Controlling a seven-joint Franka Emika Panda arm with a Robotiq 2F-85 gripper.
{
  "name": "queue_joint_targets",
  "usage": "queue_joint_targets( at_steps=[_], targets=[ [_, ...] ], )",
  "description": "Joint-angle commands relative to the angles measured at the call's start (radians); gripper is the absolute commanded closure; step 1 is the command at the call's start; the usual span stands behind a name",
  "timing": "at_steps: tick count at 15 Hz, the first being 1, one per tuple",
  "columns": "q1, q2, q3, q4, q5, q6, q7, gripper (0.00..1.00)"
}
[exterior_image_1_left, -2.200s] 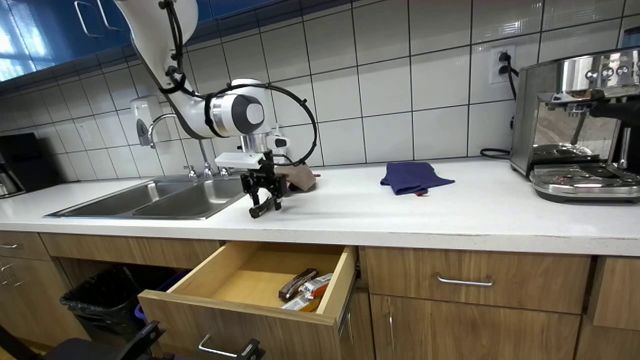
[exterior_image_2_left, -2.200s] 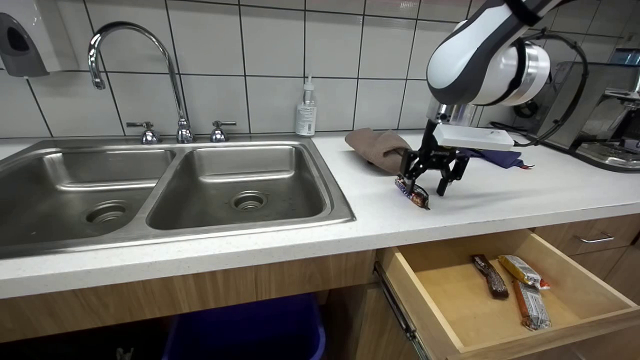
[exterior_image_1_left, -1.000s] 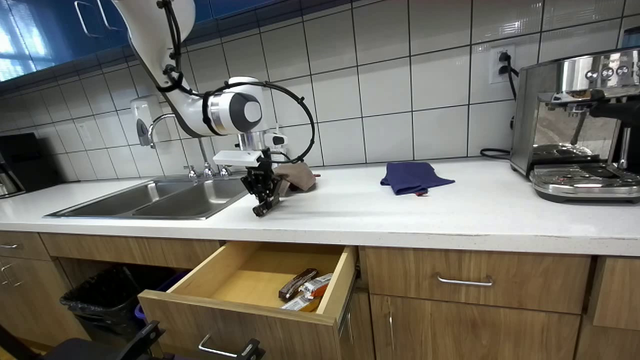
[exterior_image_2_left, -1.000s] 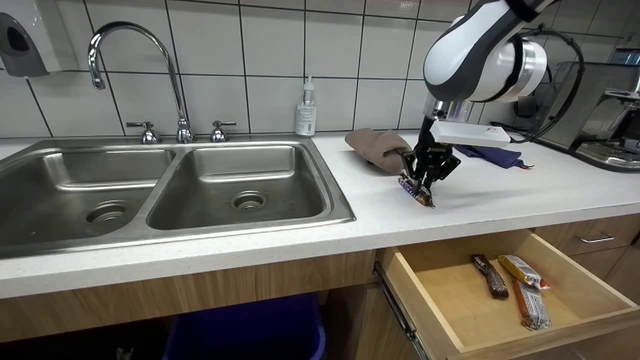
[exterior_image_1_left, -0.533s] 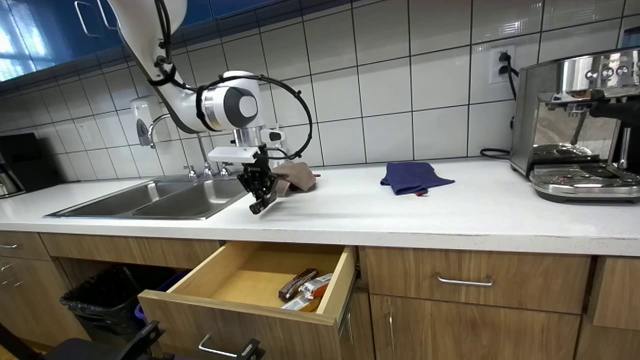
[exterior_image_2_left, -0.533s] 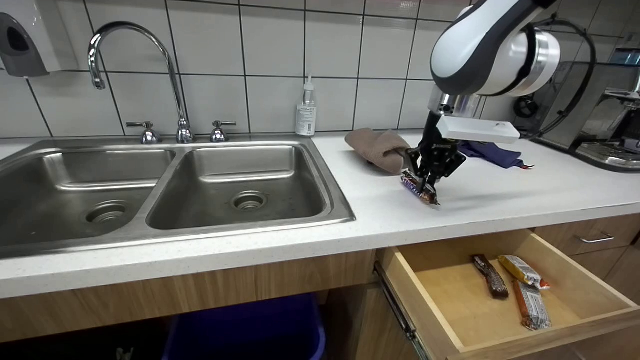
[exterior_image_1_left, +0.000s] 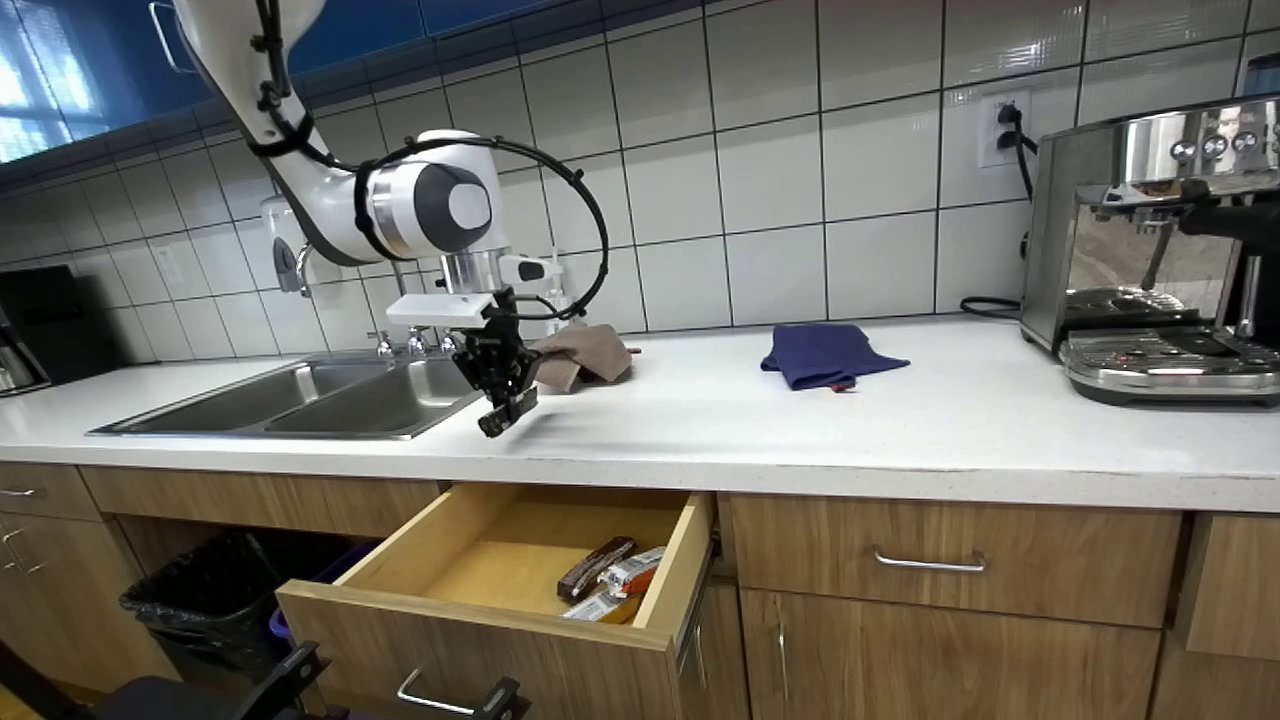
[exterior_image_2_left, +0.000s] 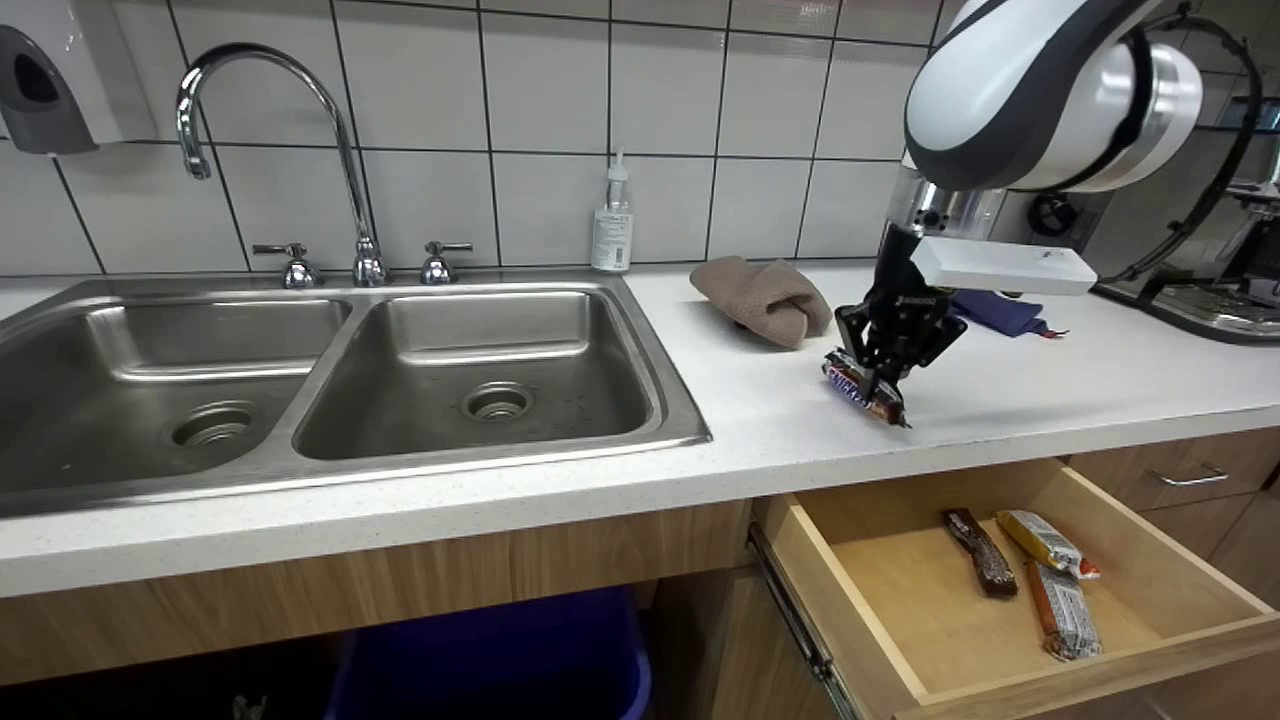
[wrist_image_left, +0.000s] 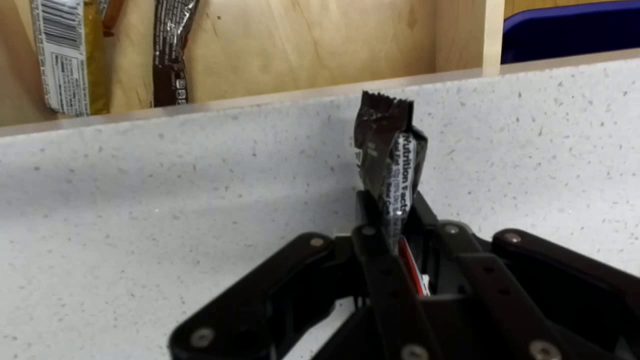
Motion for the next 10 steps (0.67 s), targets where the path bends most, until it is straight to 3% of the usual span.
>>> queue_joint_targets(
  at_steps=[1, 10],
  targets=[
    [-0.002, -0.104, 0.011, -0.129, -0.003, 0.047, -0.002, 0.95],
    [-0.007, -0.248, 0.015, -0.343, 0.03, 0.159, 0.026, 0.95]
  ],
)
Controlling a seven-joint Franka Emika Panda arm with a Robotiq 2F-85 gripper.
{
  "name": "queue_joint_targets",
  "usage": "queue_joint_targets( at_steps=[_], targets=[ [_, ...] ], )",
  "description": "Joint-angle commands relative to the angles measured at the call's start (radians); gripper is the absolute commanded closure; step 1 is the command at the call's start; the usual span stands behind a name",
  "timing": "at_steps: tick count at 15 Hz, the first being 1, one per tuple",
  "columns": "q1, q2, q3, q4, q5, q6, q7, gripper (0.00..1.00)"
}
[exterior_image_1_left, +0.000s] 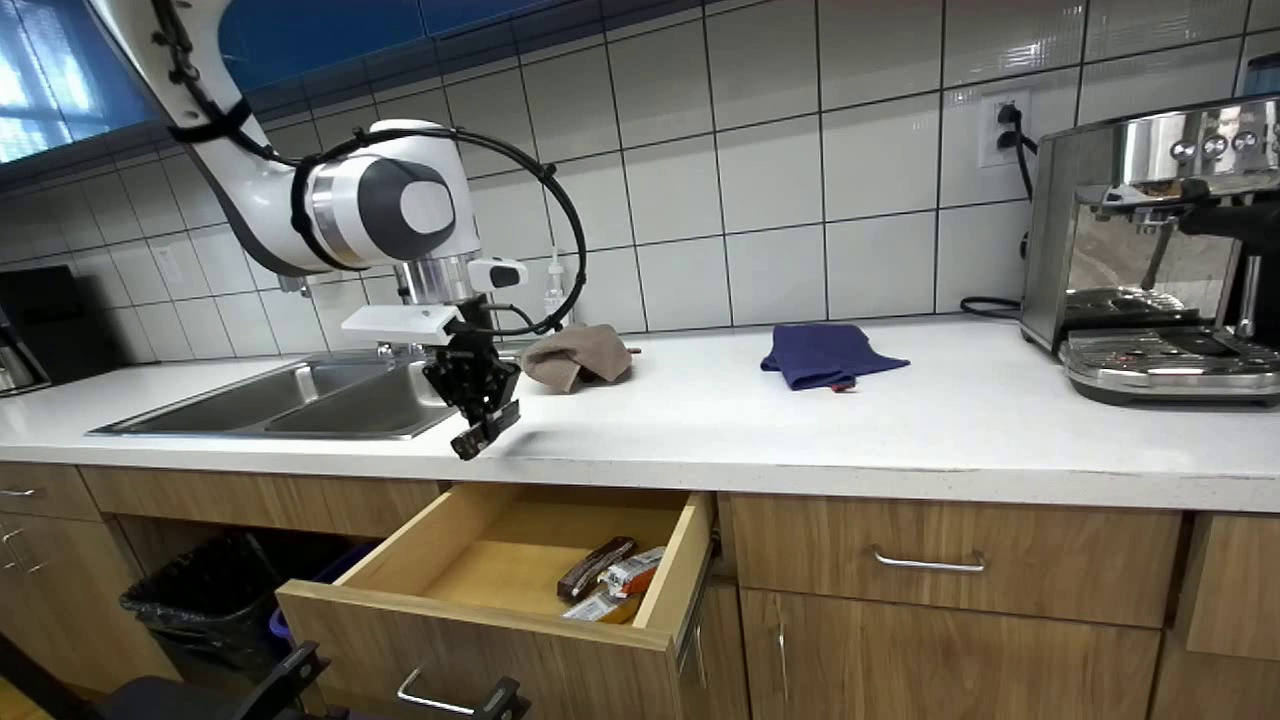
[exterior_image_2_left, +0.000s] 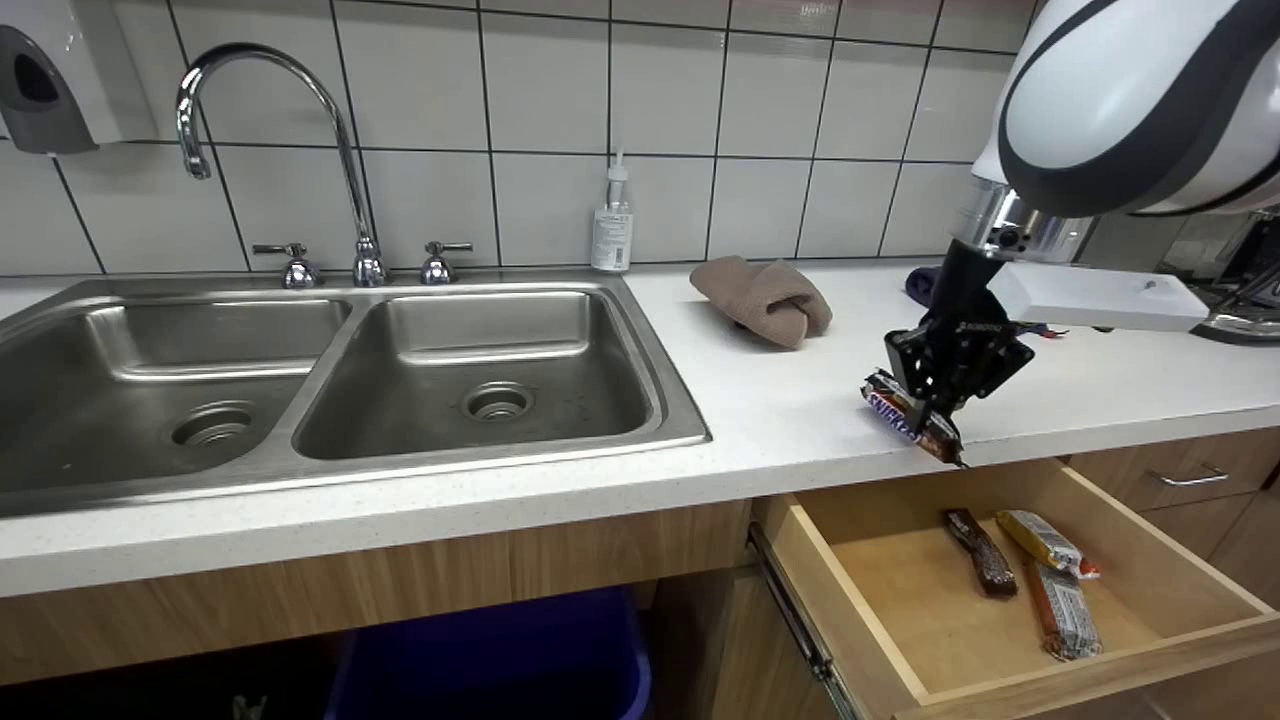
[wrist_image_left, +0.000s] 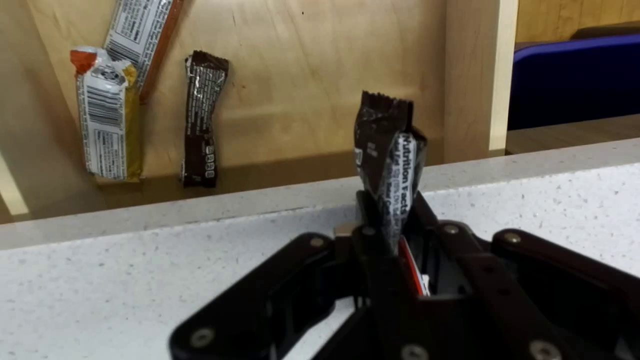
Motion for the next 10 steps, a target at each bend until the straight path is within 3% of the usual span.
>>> queue_joint_targets(
  at_steps=[1, 10],
  targets=[
    [-0.01, -0.099, 0.013, -0.109, 0.038, 0.053, 0.024, 0.95],
    [-0.029, -0.162, -0.001, -0.223, 0.169, 0.125, 0.053, 0.95]
  ],
)
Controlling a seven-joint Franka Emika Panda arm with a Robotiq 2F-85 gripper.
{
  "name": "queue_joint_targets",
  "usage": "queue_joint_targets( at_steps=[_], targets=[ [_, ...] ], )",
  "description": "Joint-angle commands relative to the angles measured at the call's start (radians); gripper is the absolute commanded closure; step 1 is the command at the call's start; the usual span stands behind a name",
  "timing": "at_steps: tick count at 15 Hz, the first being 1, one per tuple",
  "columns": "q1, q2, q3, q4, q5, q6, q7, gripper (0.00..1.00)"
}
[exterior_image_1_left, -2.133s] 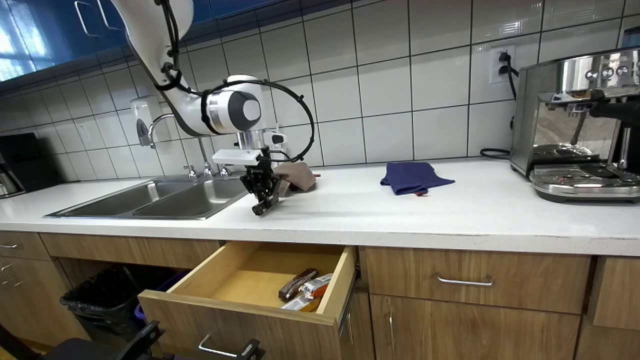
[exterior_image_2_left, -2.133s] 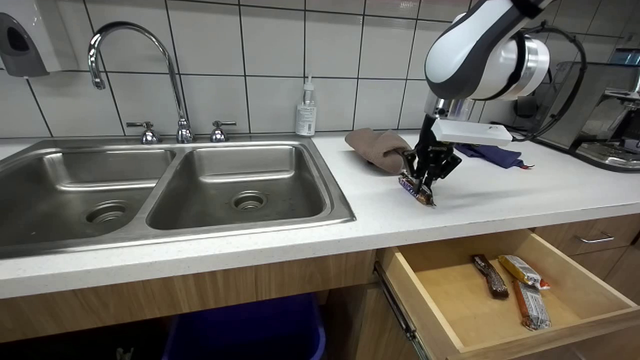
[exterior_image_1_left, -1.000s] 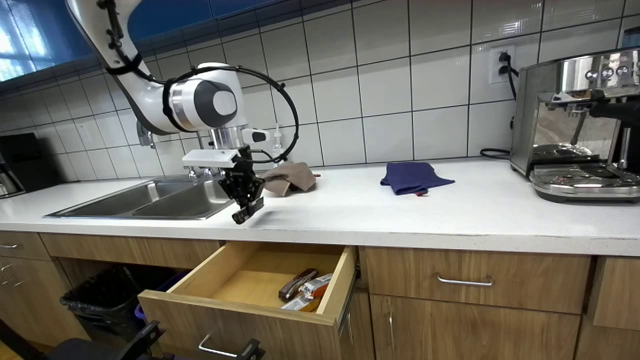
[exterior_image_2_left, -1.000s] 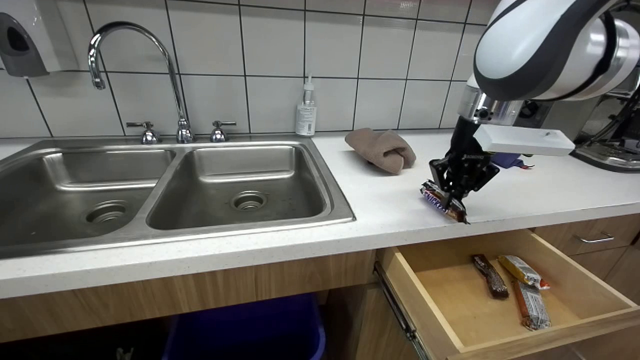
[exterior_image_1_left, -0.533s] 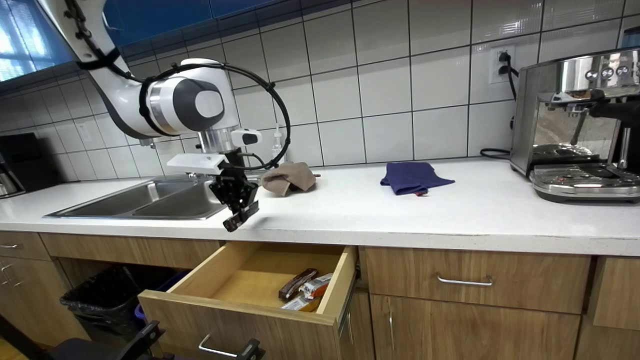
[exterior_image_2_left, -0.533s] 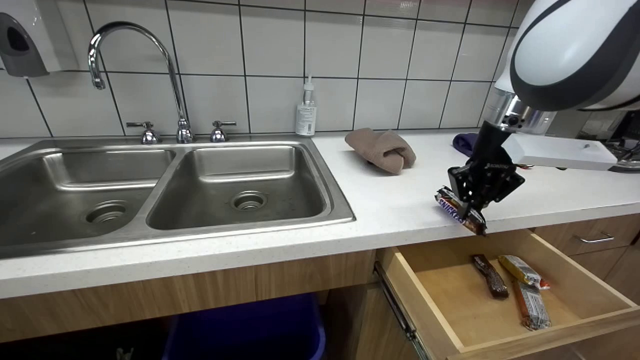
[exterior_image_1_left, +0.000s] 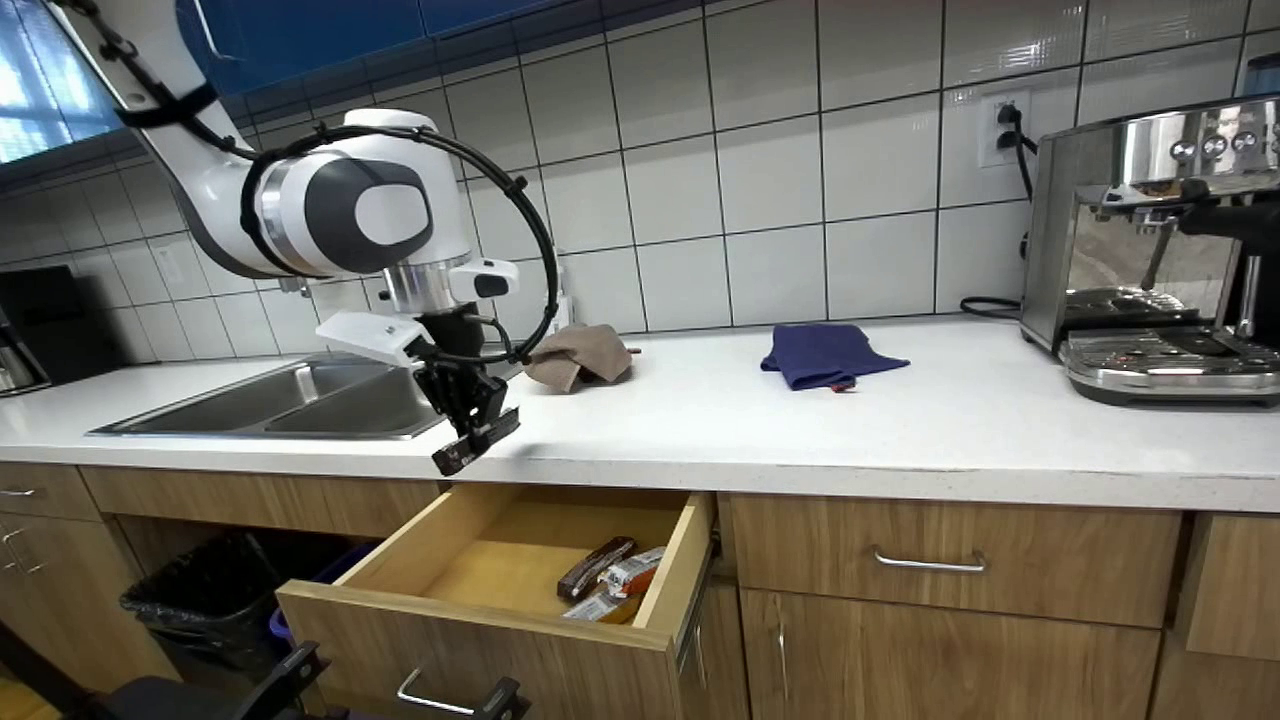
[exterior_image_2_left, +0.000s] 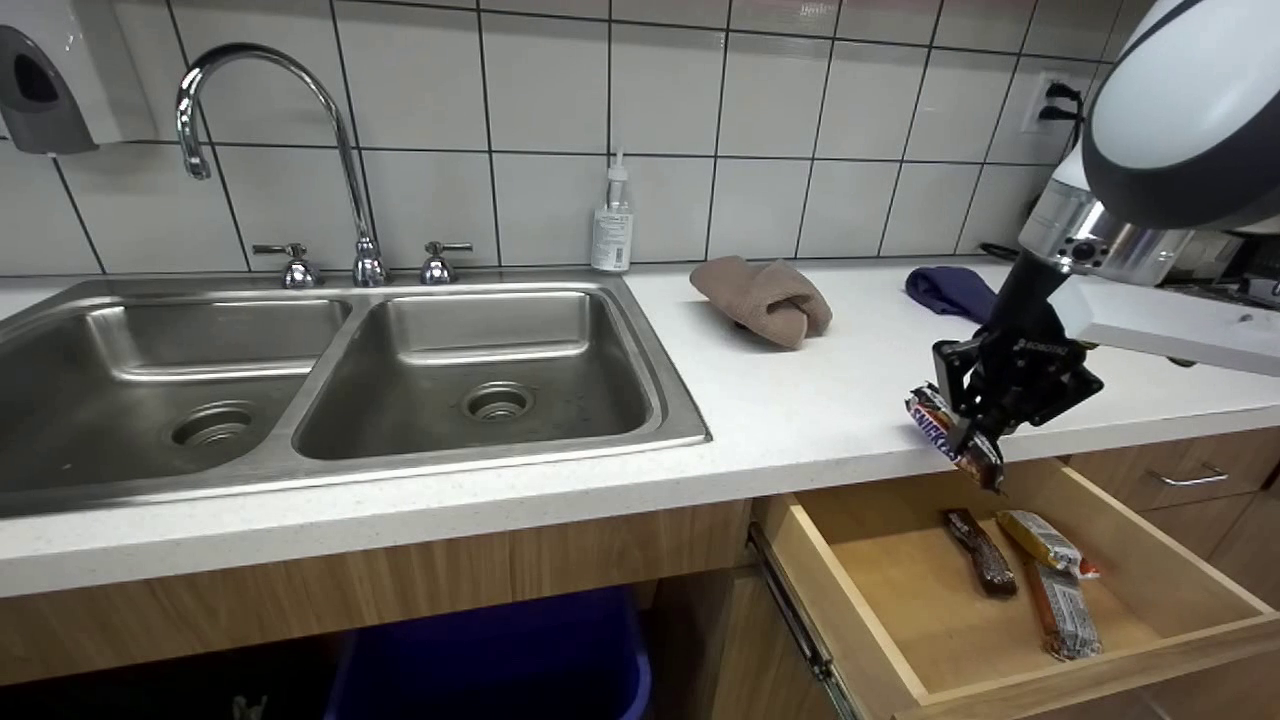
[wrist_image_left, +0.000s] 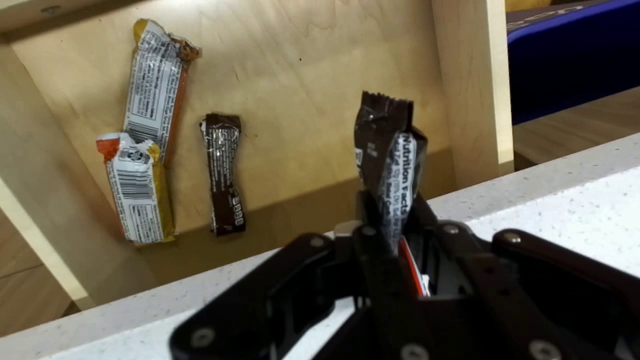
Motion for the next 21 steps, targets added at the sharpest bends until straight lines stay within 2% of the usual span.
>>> queue_joint_targets(
  at_steps=[1, 12, 16, 21],
  targets=[
    [-0.023, -0.052, 0.002, -0.063, 0.044, 0.033, 0.026, 0.95],
    [-0.047, -0.032, -0.009, -0.164, 0.181, 0.145, 0.04, 0.95],
    [-0.035, 0.031, -0.02, -0.141, 0.223, 0.192, 0.043, 0.95],
    [-0.027, 0.111, -0.031, -0.138, 0.206, 0.234, 0.081, 0.95]
  ],
)
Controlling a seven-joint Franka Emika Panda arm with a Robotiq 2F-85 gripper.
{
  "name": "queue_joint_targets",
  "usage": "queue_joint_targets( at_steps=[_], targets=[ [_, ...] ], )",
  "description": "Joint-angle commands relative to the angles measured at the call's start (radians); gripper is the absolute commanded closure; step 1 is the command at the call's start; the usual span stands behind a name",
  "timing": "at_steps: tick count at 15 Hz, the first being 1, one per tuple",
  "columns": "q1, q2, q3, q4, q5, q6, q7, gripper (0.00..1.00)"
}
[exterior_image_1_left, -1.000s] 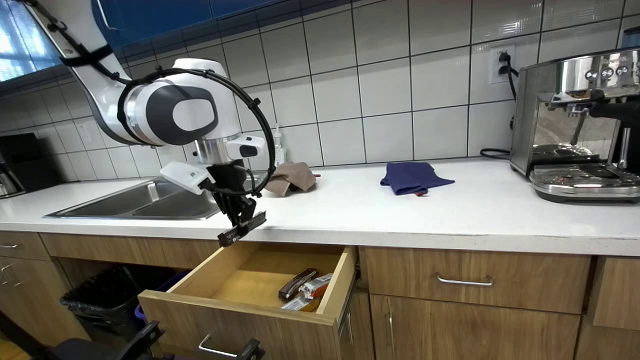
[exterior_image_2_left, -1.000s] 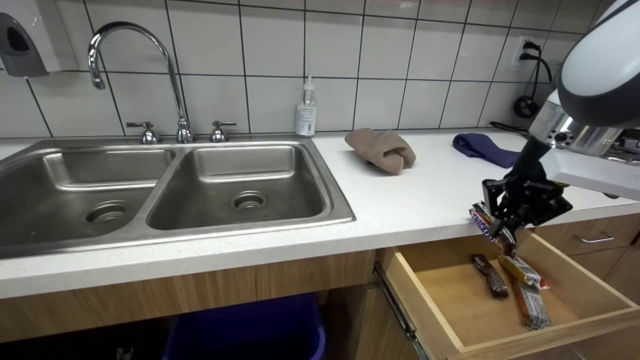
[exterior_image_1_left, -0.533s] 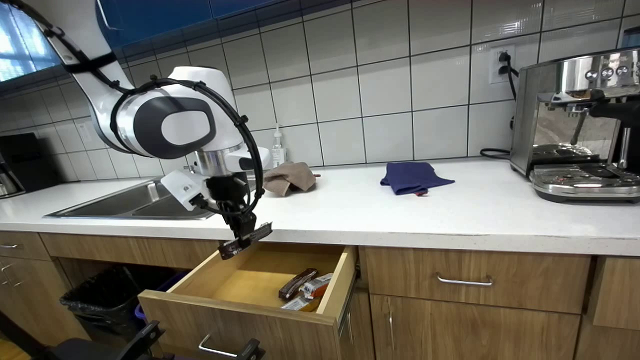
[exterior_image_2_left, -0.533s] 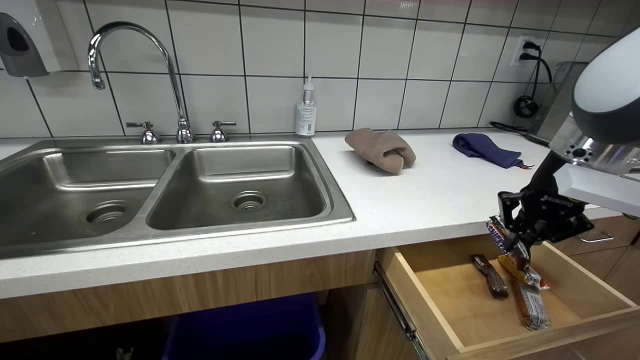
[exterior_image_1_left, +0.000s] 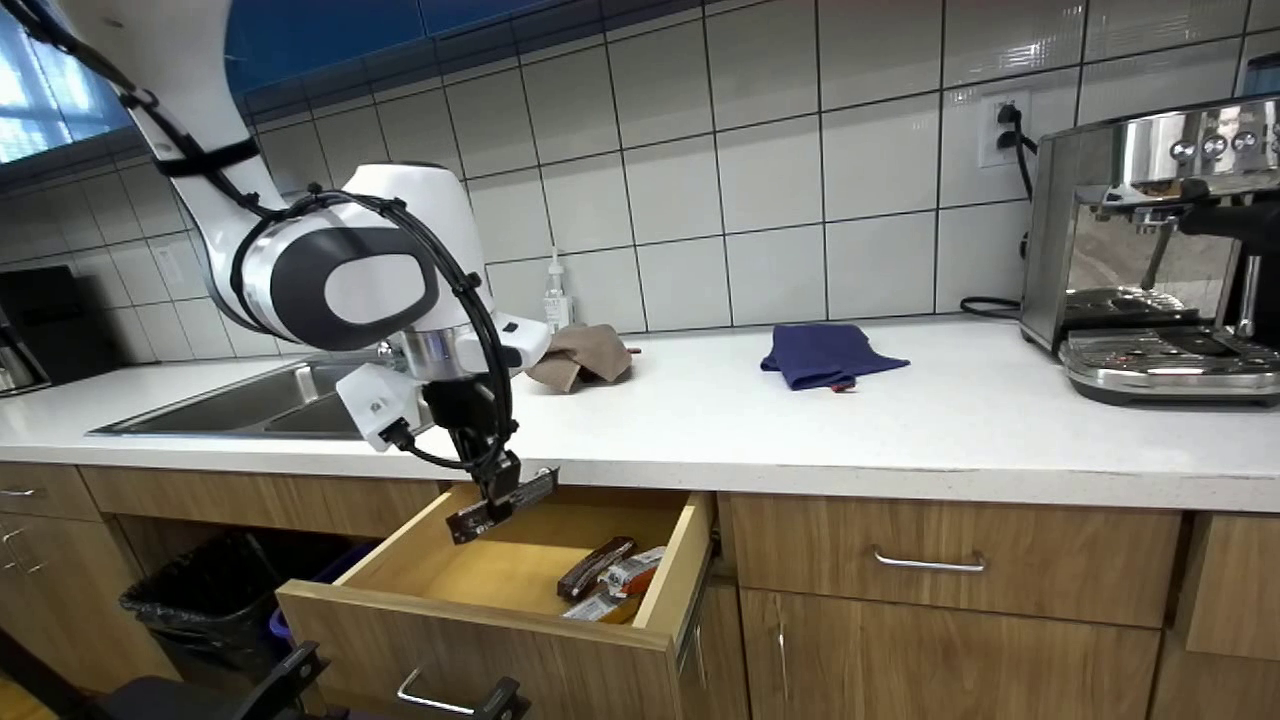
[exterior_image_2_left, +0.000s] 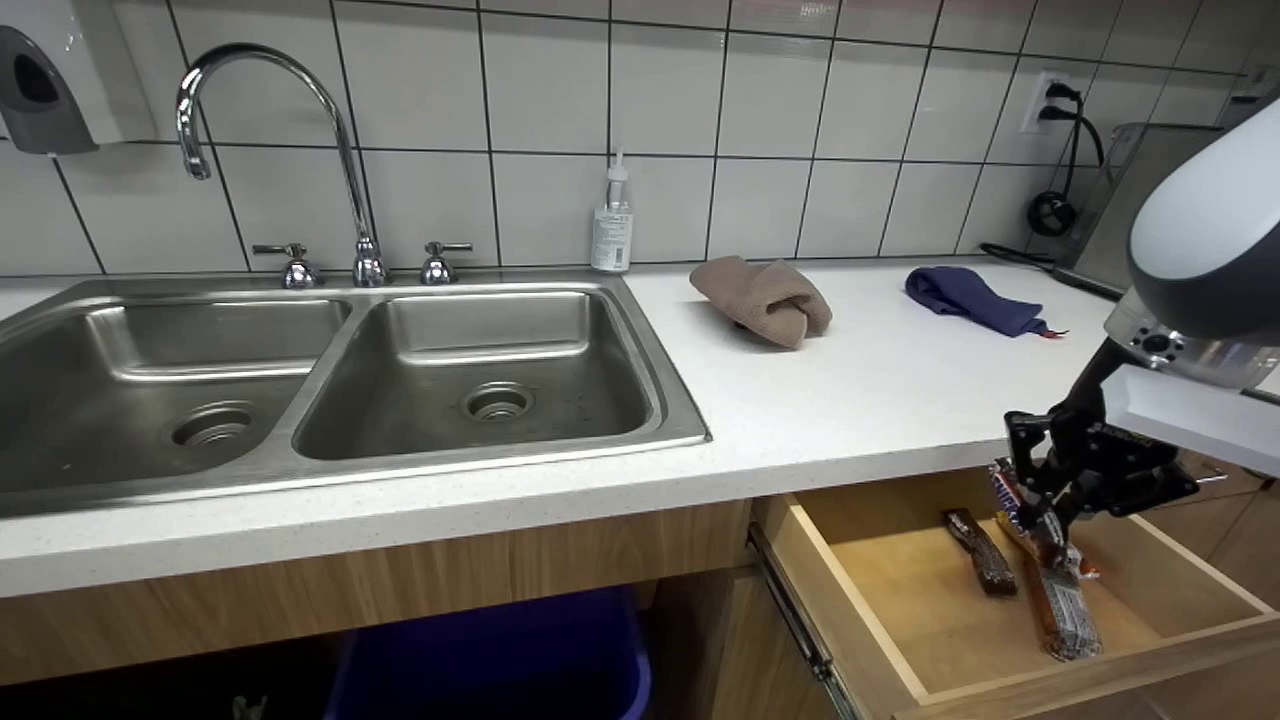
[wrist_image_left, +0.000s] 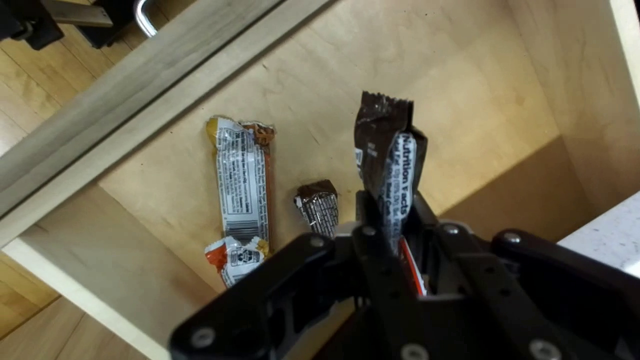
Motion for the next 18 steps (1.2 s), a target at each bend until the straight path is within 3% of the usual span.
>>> queue_joint_targets(
  at_steps=[1, 8, 15, 16, 17, 18],
  targets=[
    [0.011, 0.063, -0.007, 0.009, -0.001, 0.041, 0.045, 0.95],
    [0.046, 0.17, -0.03, 0.054, -0.016, 0.049, 0.09, 0.95],
    [0.067, 0.23, -0.047, 0.1, -0.101, 0.033, 0.182, 0.95],
    [0.074, 0.236, -0.053, 0.106, -0.108, 0.027, 0.189, 0.79],
    [0.079, 0.238, -0.057, 0.11, -0.111, 0.022, 0.193, 0.56],
    [0.085, 0.239, -0.062, 0.114, -0.117, 0.017, 0.197, 0.54]
  ],
)
